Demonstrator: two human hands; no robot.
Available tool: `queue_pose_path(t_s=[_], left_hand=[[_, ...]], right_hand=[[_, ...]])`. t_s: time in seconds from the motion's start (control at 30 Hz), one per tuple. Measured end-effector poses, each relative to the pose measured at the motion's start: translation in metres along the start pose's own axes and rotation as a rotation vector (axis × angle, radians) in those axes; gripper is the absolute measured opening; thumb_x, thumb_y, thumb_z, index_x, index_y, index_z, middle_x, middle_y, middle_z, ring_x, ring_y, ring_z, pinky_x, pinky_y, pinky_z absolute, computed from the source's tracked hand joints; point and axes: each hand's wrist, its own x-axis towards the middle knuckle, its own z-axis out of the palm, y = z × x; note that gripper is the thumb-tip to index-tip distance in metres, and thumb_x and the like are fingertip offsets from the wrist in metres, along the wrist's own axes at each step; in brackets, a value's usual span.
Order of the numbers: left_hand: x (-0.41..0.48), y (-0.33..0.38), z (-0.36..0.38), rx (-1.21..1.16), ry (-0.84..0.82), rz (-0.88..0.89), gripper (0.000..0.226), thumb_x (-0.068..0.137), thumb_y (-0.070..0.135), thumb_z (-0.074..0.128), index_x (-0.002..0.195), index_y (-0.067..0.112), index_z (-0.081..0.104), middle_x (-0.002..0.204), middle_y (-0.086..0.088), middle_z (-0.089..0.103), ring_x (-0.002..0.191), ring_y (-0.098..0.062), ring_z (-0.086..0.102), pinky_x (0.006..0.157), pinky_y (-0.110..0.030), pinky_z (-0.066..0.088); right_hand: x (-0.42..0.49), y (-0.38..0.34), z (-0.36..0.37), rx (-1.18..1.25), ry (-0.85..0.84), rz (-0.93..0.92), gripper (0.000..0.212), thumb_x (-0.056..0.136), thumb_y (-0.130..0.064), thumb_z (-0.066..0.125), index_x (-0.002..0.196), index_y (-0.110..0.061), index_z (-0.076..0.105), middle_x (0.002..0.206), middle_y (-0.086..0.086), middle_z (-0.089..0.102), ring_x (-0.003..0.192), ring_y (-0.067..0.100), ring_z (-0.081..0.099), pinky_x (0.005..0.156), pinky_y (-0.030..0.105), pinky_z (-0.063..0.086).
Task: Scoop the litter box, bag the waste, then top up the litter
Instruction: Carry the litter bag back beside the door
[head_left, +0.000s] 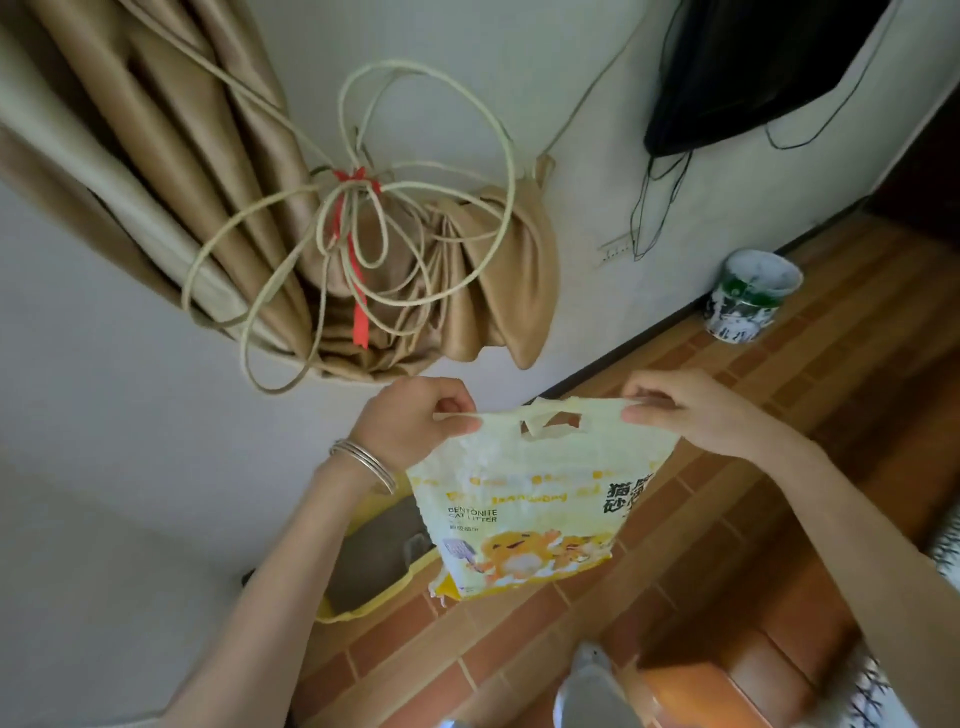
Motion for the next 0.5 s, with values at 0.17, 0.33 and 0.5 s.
queue_pose_path(t_s=[0.17, 0.33, 0.5], left_hand=[[0.061, 0.037, 0.025, 0.044, 0.014, 0.114, 0.01, 0.072, 0.045, 0.055, 0.071, 0.036, 0.057, 0.074, 0.015, 0.064, 0.077, -0.004, 0.06, 0.074, -0.032, 0.048], [0.131, 0.072, 0.048, 0.02, -0.011, 0.163, 0.01, 0.072, 0.052, 0.053, 0.066, 0.045, 0.051, 0.074, 0.022, 0.06, 0.078, 0.003, 0.056, 0.073, -0.029, 0.045], [0.202, 0.11, 0.07, 0.009, -0.002, 0.243, 0.013, 0.086, 0.025, 0.065, 0.077, 0.03, 0.057, 0.073, 0.019, 0.057, 0.073, 0.003, 0.054, 0.072, -0.029, 0.043]], right_hand=[[-0.008, 0.043, -0.044, -0.01, 0.087, 0.033, 0.011, 0.087, -0.023, 0.06, 0.084, -0.012, 0.061, 0.069, -0.006, 0.057, 0.061, -0.003, 0.05, 0.058, 0.011, 0.037], [-0.009, 0.096, -0.099, -0.006, 0.213, 0.018, 0.007, 0.082, -0.018, 0.065, 0.078, -0.013, 0.063, 0.077, -0.004, 0.057, 0.072, 0.003, 0.052, 0.063, 0.012, 0.039], [-0.004, 0.142, -0.153, -0.029, 0.305, 0.016, 0.01, 0.084, -0.02, 0.064, 0.084, -0.01, 0.065, 0.078, 0.003, 0.062, 0.07, 0.01, 0.054, 0.063, 0.023, 0.041]])
